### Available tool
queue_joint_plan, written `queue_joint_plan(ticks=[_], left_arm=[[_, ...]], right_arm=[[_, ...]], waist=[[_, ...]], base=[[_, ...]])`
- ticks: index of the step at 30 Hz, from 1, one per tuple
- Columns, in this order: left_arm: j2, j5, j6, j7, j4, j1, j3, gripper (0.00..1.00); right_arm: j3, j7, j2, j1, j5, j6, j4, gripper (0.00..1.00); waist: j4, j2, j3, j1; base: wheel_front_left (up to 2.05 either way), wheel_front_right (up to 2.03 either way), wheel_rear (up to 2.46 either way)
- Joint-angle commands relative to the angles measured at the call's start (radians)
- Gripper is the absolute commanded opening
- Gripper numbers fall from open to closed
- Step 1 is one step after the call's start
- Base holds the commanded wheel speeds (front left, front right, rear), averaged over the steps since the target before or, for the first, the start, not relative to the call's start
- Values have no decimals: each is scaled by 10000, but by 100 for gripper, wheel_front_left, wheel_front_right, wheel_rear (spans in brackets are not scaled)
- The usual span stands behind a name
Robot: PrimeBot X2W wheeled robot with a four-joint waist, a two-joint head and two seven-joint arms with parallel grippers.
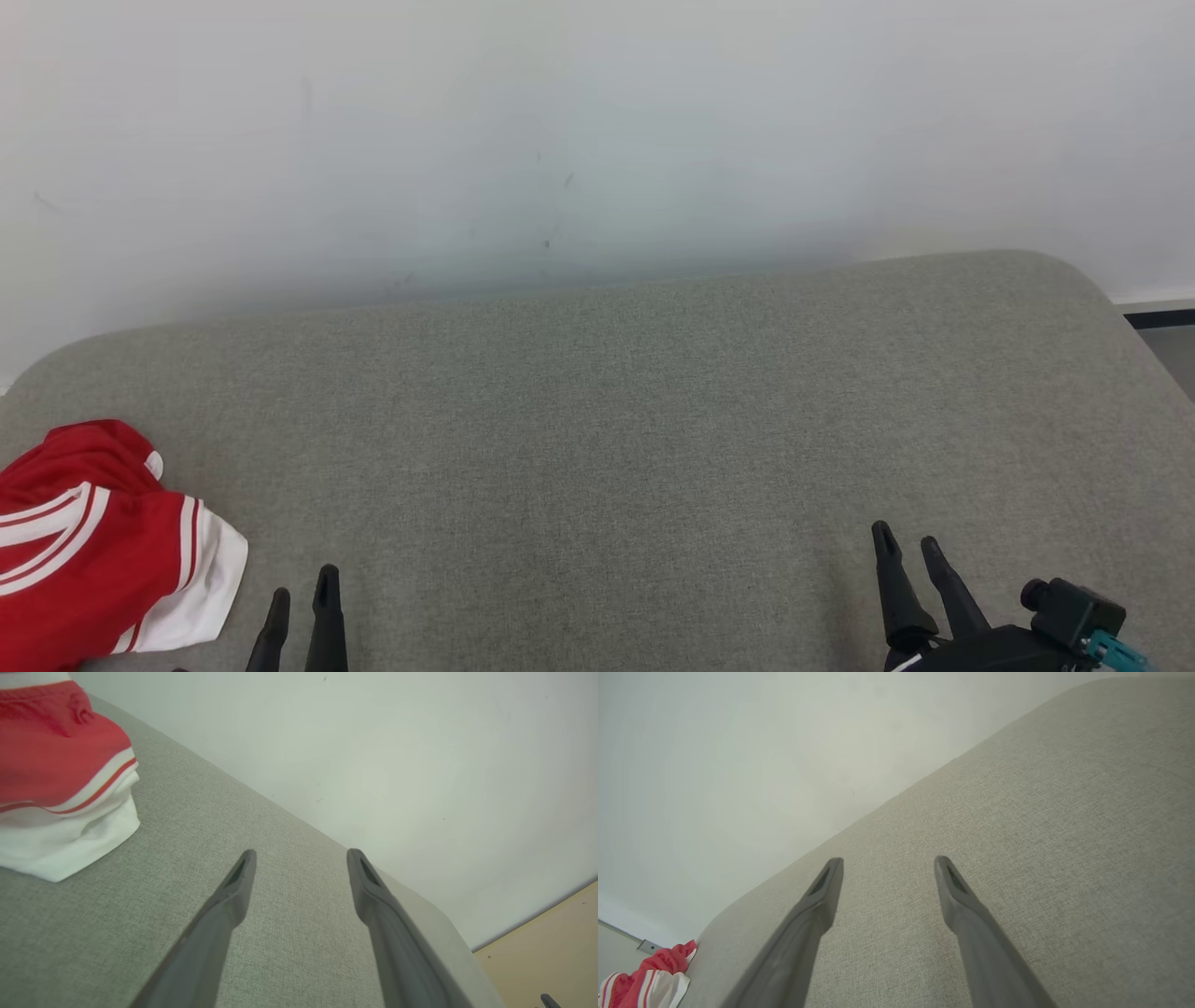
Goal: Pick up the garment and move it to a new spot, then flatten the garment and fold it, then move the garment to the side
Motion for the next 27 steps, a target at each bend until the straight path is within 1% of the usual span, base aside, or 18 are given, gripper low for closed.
queue_joint_plan(ticks=[1,2,12,18,27], left_arm=[[59,263,32,-96,-128,-9,-32,100],[60,455,62,-140,-168,20,-55,100],[65,1549,360,-405,-297,217,-216,100],[67,2208,564,-552,-425,251,-314,100],[69,3347,839,-747,-675,409,-432,100]], right_arm=[[53,-61,-34,-147,-222,4,-57,100],[167,-88,-60,-154,-489,4,-121,100],[524,-206,-199,-37,-1585,5,-460,100],[539,-277,-177,120,-2204,5,-872,100],[544,-376,-116,267,-3160,6,-1076,100]], waist=[[-13,0,-17,0],[-30,0,-47,0],[-57,0,-206,0],[-72,0,-282,0],[-111,0,-397,0]], base=[[0,0,0],[0,0,0],[0,0,0],[0,0,0],[0,0,0]])
